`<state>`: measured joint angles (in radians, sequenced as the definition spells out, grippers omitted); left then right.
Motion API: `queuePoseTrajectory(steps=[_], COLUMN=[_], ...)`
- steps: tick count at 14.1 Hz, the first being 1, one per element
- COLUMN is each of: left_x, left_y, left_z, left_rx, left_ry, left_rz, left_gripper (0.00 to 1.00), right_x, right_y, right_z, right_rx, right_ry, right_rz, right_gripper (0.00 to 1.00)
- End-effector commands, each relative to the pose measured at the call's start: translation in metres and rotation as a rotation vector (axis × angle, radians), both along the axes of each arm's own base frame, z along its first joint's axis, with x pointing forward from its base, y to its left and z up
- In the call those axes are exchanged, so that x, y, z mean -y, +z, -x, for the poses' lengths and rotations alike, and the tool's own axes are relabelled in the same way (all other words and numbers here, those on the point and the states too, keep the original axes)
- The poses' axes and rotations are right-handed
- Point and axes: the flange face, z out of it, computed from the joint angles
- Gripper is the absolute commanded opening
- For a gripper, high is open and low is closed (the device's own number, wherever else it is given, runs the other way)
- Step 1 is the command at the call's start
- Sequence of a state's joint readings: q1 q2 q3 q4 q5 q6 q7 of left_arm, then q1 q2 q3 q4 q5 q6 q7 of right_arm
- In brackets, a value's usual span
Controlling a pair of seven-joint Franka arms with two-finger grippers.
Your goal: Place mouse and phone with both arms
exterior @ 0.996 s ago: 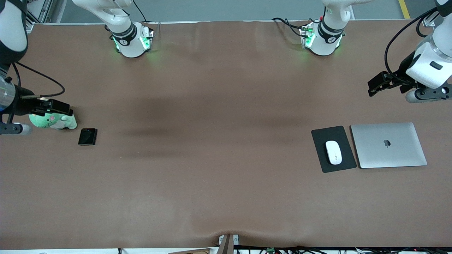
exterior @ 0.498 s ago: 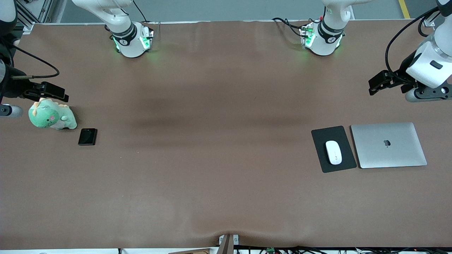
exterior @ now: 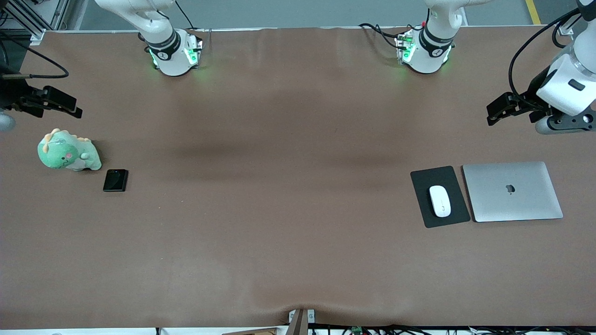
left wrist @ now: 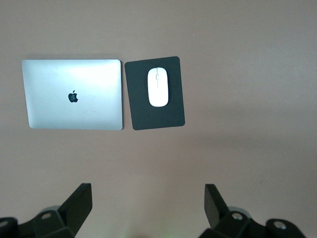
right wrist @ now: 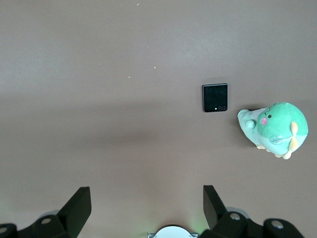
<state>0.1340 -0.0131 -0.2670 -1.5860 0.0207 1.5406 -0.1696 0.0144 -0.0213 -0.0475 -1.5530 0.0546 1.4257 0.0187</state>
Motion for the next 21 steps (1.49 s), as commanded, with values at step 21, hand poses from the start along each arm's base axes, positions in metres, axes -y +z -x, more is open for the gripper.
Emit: queuePoseTrajectory(steps=[21], left_x=[-0.003], left_y=[0.024], left_z=[0.004], left_rx=[0.029], left_ry=[-0.013], left_rz=[0.009], left_gripper=[1.00], right_x=[0.010], right_y=[-0.007], right_z=[0.007], right_rx=[-0.013], right_ry=[0.015], right_rz=[0.011], right_gripper=[1.00])
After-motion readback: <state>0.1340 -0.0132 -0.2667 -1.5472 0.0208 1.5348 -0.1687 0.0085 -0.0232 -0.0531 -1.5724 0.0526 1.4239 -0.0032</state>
